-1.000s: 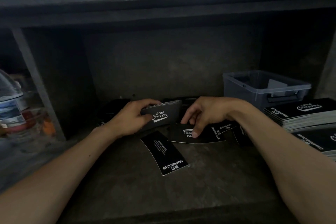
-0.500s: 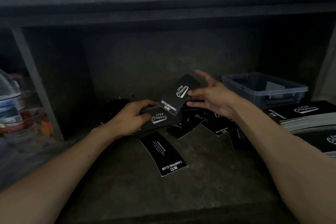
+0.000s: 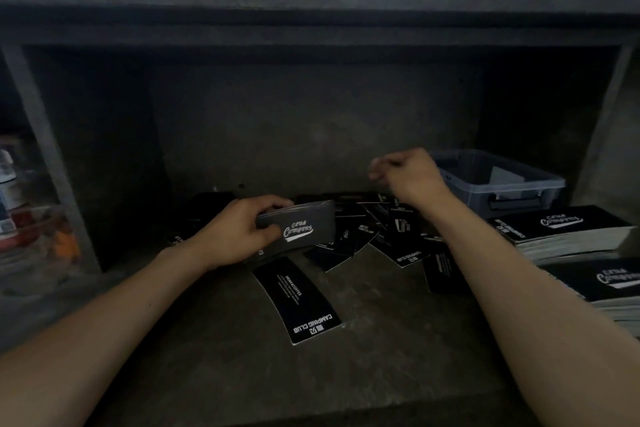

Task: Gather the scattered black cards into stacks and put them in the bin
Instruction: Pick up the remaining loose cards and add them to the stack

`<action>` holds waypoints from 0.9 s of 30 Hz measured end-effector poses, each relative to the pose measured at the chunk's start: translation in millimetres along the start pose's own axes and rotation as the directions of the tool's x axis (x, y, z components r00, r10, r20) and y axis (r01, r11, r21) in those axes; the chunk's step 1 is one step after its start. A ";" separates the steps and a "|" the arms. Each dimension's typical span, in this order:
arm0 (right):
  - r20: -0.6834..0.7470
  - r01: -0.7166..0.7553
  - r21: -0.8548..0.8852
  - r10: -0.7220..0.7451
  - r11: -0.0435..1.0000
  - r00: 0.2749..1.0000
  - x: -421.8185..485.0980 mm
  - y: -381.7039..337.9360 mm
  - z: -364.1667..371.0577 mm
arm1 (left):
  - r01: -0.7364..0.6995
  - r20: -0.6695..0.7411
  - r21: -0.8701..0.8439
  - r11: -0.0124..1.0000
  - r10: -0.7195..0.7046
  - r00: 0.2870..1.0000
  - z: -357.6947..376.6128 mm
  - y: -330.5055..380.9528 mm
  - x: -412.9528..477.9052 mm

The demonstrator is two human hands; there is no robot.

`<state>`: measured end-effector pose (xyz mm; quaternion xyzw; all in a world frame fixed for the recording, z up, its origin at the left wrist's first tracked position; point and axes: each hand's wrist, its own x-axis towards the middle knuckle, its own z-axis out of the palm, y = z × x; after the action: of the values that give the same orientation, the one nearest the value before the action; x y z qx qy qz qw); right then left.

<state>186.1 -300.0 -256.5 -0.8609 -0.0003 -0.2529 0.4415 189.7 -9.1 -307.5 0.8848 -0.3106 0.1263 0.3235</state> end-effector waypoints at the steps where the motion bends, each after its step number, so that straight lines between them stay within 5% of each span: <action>1: -0.049 -0.041 -0.094 0.037 0.995 0.998 9.6 1.5 -5.9 | 0.006 0.000 0.004 1.000 -0.006 1.000 0.5 -0.9 0.8; 5: 0.243 -0.018 -0.719 0.276 0.695 0.930 12.2 10.6 5.1 | 0.024 -0.030 -0.033 0.999 -0.025 0.999 -0.3 0.3 2.5; 9: 0.397 0.194 -0.858 0.376 0.475 0.837 -8.5 25.5 33.5 | 0.062 -0.215 -0.089 0.994 -0.080 0.973 -13.0 0.2 6.2; 14: 0.468 0.080 -0.605 0.273 0.792 0.841 -13.1 3.5 19.7 | 0.105 -0.113 0.112 0.988 -0.092 0.989 -15.3 -6.2 1.8; 21: 0.323 -0.016 -0.721 0.357 0.692 0.876 -23.3 5.1 14.4 | 0.062 -0.080 -0.017 0.998 -0.063 0.995 -7.4 -6.5 2.4; 27: 0.333 -0.138 -0.627 0.424 0.767 0.842 -17.0 2.5 6.3 | 0.136 -0.041 -0.183 0.974 -0.146 0.988 -3.7 -8.0 5.3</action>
<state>174.6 -293.0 -268.9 -0.9774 0.1059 0.0400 0.1786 198.8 -4.4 -306.4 0.8680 -0.2484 0.0985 0.4186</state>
